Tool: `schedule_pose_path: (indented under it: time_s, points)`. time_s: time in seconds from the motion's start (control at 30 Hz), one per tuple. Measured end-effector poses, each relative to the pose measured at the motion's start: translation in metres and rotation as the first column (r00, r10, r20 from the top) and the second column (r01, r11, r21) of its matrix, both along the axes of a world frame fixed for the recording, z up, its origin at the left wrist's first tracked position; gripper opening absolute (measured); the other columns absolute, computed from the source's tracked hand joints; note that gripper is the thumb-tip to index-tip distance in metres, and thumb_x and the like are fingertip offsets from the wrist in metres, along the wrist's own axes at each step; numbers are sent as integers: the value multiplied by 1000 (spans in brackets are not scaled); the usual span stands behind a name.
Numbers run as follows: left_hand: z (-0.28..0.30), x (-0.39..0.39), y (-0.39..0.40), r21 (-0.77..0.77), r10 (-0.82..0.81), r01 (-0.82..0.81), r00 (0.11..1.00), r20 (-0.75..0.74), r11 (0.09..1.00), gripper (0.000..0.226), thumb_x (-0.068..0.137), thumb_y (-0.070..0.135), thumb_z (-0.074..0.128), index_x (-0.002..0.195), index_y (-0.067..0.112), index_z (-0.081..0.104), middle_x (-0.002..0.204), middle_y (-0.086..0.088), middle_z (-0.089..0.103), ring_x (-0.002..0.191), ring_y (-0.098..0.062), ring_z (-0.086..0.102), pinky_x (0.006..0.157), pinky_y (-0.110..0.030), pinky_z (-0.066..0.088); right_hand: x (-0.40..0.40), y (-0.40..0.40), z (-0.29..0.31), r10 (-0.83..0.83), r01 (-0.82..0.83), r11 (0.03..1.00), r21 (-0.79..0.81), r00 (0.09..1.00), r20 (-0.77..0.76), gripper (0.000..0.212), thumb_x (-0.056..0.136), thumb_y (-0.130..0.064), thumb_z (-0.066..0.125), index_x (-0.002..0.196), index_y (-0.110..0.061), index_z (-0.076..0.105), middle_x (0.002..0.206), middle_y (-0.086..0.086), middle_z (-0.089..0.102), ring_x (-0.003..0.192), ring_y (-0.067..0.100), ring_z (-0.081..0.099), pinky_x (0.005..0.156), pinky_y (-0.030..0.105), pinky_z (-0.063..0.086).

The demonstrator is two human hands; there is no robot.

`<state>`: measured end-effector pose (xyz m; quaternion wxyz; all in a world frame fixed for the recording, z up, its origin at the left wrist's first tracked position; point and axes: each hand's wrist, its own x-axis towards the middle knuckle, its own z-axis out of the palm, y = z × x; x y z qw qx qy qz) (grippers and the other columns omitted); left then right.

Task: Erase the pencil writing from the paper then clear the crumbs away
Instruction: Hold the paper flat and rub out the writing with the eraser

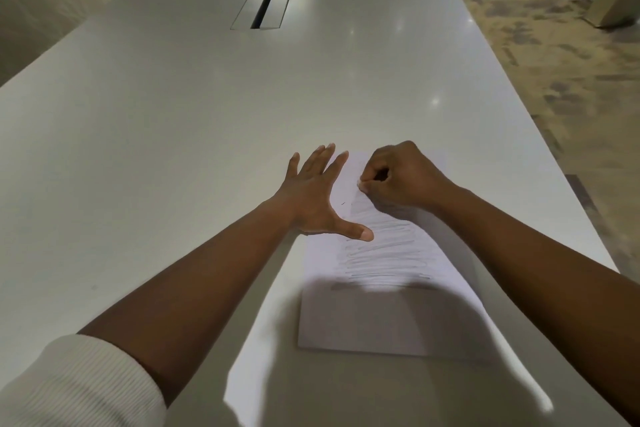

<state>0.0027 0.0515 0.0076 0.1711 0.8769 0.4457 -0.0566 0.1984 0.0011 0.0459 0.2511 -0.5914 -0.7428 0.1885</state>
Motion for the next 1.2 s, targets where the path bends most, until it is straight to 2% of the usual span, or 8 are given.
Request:
schedule_pose_path:
  time_s: [0.17,0.23,0.33,0.47,0.7,0.9,1.1,1.2]
  points:
    - [0,2,0,-7,1,-1,1000,-6,1000,161,38,110,46,162,30,-16,170,3,-24,152,-9,-31,123,-53,-19,-7,-20,0,207,-215,970,-118,976,-72,7,77,-13,78,69,-14,76,72,-6,71,65,6,65,62,19,51]
    - [1,1,-1,-9,1,-1,1000,-4,1000,160,38,111,45,162,30,-16,170,3,-24,152,-9,-30,123,-53,-19,-5,-17,-1,162,-168,980,-101,984,-71,8,77,-14,78,70,-13,76,72,-5,71,66,7,65,63,20,52]
    - [2,1,-1,-17,3,-3,1000,2,1000,160,39,111,46,162,31,-17,170,3,-24,152,-9,-31,123,-53,-19,1,0,-6,-39,40,999,21,999,-31,10,79,-10,72,70,-8,74,74,3,71,69,16,66,68,33,55]
    - [2,1,-1,-15,4,-4,1000,-5,1000,158,41,110,48,162,31,-17,170,4,-25,152,-9,-32,122,-52,-22,9,22,-10,-209,211,976,60,977,-29,10,81,-11,71,73,-7,75,79,5,70,73,20,66,71,33,54]
    - [0,1,0,-13,-4,4,1000,-1,1000,159,40,111,45,162,31,-17,170,3,-24,152,-9,-32,123,-52,-20,-5,8,-14,-34,36,999,36,998,-54,8,79,-12,76,72,-10,76,75,1,70,71,15,65,67,27,53]
    - [0,1,0,-8,-1,1,1000,-14,1000,159,40,110,47,162,31,-18,170,4,-26,152,-10,-32,122,-53,-20,11,23,-11,-223,225,973,51,974,-36,10,81,-11,71,72,-8,75,76,2,69,70,17,64,67,25,51]
    - [1,1,1,-17,-6,6,1000,-1,1000,158,42,109,50,162,31,-17,170,3,-25,152,-10,-32,123,-54,-20,10,20,-18,-245,249,966,62,967,-69,9,81,-11,72,73,-6,74,78,4,68,73,19,63,67,29,51]
    - [2,2,3,-33,0,0,1000,5,999,157,43,110,46,162,31,-15,170,2,-23,152,-10,-31,122,-54,-20,10,23,-19,-256,258,964,59,966,-45,9,81,-12,73,72,-8,74,75,1,66,71,17,61,63,23,44]
